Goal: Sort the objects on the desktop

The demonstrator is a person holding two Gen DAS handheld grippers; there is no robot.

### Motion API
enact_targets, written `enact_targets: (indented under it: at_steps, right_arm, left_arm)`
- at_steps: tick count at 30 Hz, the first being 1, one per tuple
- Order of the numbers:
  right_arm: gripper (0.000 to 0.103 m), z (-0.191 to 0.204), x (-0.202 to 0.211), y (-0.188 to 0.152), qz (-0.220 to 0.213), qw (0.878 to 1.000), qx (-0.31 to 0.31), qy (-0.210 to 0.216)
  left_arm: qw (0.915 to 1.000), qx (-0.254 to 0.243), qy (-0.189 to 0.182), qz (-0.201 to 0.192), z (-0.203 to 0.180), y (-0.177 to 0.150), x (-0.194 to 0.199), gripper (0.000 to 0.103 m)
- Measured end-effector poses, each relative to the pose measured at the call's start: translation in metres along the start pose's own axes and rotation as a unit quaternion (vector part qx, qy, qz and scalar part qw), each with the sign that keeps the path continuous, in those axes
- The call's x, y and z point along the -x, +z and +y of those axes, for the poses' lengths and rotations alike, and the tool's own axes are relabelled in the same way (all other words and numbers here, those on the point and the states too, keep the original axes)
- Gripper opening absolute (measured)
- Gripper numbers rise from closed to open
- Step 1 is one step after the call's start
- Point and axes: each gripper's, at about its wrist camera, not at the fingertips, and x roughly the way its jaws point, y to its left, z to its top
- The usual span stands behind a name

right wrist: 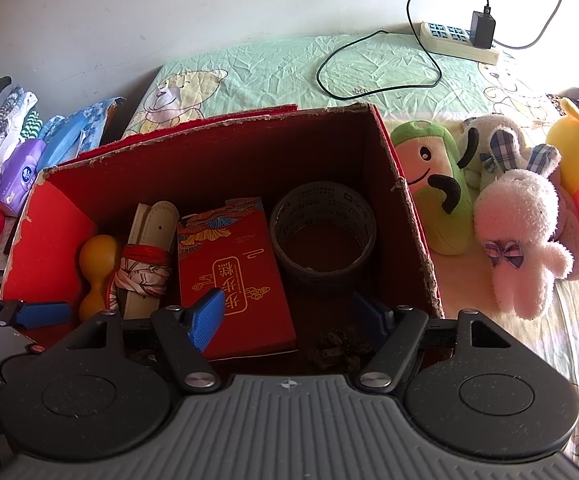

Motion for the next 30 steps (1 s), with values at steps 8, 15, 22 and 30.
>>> enact_targets:
  at_steps: [8, 15, 22, 30]
  right_arm:
    - [0.073, -0.0002, 0.0008, 0.0002, 0.0, 1.0, -0.001, 0.0]
    - [0.073, 0.0, 0.0009, -0.0006, -0.001, 1.0, -0.001, 0.0]
    - [0.073, 0.0002, 0.0017, -0.0011, -0.001, 1.0, 0.0, -0.001]
    - [0.073, 0.0002, 0.0029, -0.002, -0.002, 1.0, 0.001, -0.002]
  left_arm:
    - [1.0, 0.0, 0.001, -0.001, -0.001, 0.0004, 0.0, 0.1]
    - [1.0, 0.0, 0.001, -0.001, -0.0015, -0.0001, 0.0001, 0.1]
    - [1.0, 0.0, 0.002, -0.001, -0.0012, 0.0, 0.0006, 0.1]
    - [0.9999, -0.001, -0.006, -0.015, -0.0013, 0.003, 0.0031, 0.1]
